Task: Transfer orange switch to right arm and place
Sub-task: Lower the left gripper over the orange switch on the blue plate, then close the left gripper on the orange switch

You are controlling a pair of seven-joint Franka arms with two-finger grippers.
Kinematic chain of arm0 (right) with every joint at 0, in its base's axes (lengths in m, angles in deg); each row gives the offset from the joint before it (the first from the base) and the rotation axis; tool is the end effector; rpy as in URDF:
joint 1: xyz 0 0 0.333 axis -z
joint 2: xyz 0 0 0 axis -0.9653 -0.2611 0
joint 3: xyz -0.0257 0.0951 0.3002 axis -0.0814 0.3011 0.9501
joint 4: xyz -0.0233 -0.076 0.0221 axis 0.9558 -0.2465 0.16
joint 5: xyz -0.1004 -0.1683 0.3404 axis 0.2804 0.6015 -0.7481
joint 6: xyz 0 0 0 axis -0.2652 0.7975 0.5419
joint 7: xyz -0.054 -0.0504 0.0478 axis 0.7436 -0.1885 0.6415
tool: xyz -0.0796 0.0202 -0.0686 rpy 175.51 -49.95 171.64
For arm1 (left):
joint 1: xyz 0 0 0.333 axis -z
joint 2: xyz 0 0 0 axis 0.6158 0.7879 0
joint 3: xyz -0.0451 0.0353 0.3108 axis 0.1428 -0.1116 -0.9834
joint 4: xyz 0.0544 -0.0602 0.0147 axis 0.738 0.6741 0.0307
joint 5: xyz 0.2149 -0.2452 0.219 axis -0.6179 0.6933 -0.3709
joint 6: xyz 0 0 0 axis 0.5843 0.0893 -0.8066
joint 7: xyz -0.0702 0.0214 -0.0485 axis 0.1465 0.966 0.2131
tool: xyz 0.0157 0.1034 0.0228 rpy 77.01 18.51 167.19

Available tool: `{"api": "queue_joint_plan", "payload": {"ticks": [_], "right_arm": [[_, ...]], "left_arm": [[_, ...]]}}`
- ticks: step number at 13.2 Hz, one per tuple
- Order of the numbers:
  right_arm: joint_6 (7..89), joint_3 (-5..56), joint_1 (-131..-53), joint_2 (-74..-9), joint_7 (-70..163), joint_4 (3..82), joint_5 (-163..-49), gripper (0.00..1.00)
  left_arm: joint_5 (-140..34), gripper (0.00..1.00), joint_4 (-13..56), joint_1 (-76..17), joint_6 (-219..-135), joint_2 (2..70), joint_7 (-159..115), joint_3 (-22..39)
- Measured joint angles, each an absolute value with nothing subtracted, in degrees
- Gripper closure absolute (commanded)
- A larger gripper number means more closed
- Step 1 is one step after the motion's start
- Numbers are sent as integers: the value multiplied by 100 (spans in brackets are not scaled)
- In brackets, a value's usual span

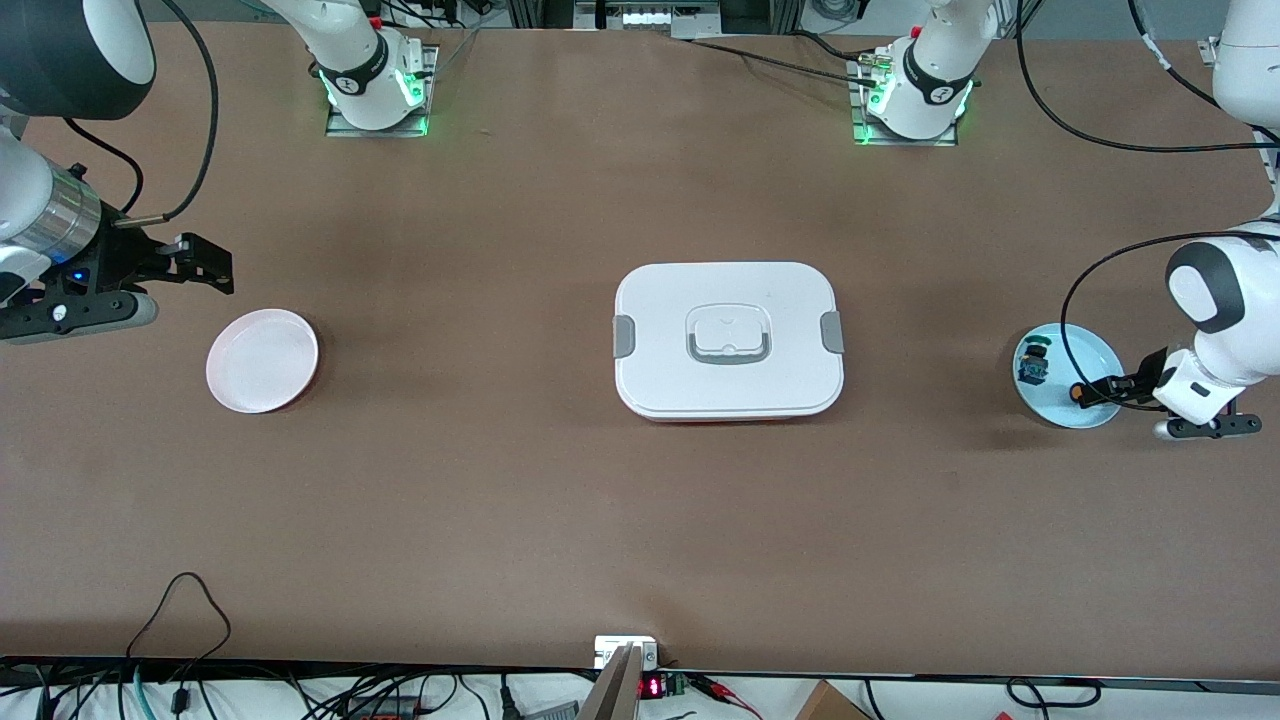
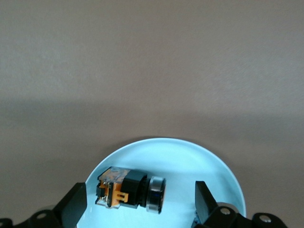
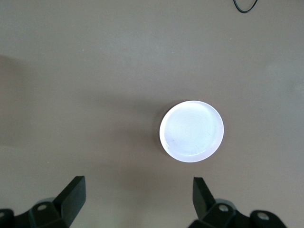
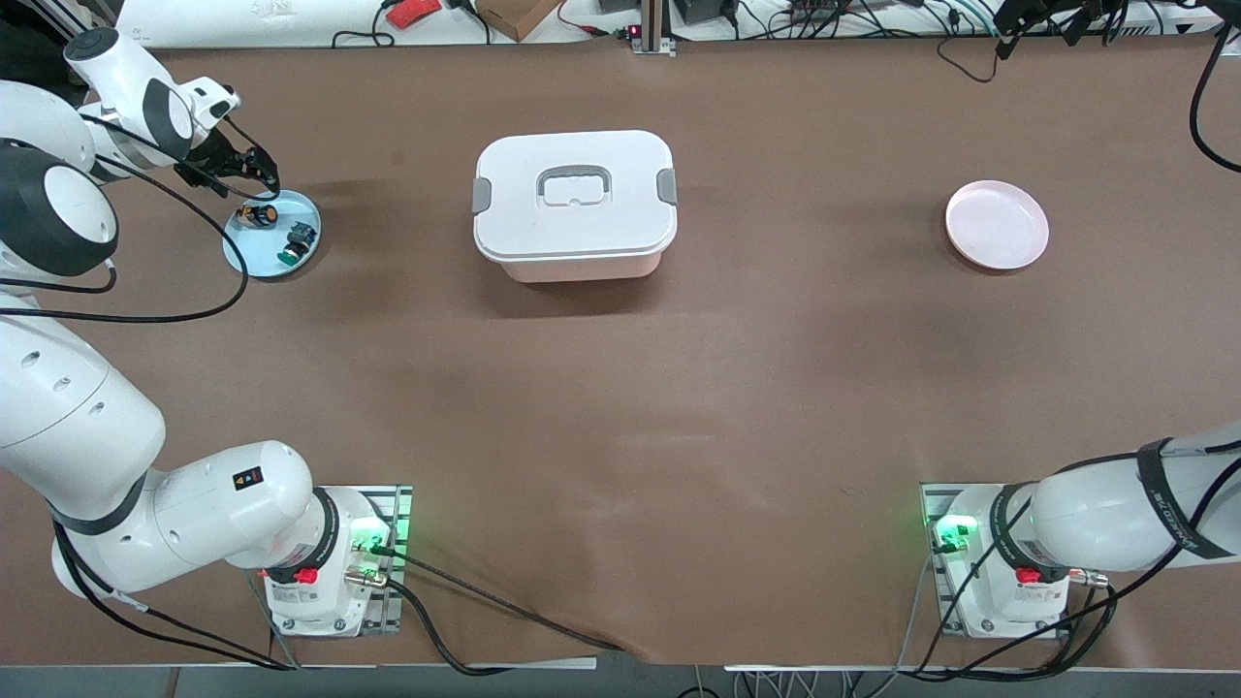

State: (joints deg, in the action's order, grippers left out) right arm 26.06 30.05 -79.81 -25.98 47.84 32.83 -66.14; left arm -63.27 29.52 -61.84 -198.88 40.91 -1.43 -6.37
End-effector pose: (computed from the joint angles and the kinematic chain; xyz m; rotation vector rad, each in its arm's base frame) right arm 0.5957 0.0389 0.5569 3.0809 0.2976 -0.1006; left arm 0.5954 0.2244 0.2246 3.1229 0.1679 0.0197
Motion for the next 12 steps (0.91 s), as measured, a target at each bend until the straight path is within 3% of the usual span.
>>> {"api": "queue_joint_plan", "payload": {"ticks": [4,8,12], "right_arm": [[2606,3005,-7981,-2598,4784,3283,-6614,0],[2607,3005,-7981,-2598,4784,3283,-6614,0],[2608,3005,-7981,-2598,4784,3283,-6614,0]], "left_arm": [[-6289,0,2957,-6355,-20112,4356,-112,-600],[-6123,11,2957,-6373,-20139,4416,-83,-579],[-6121,16,2960,-6417,-20127,4500,-71,-574]]}}
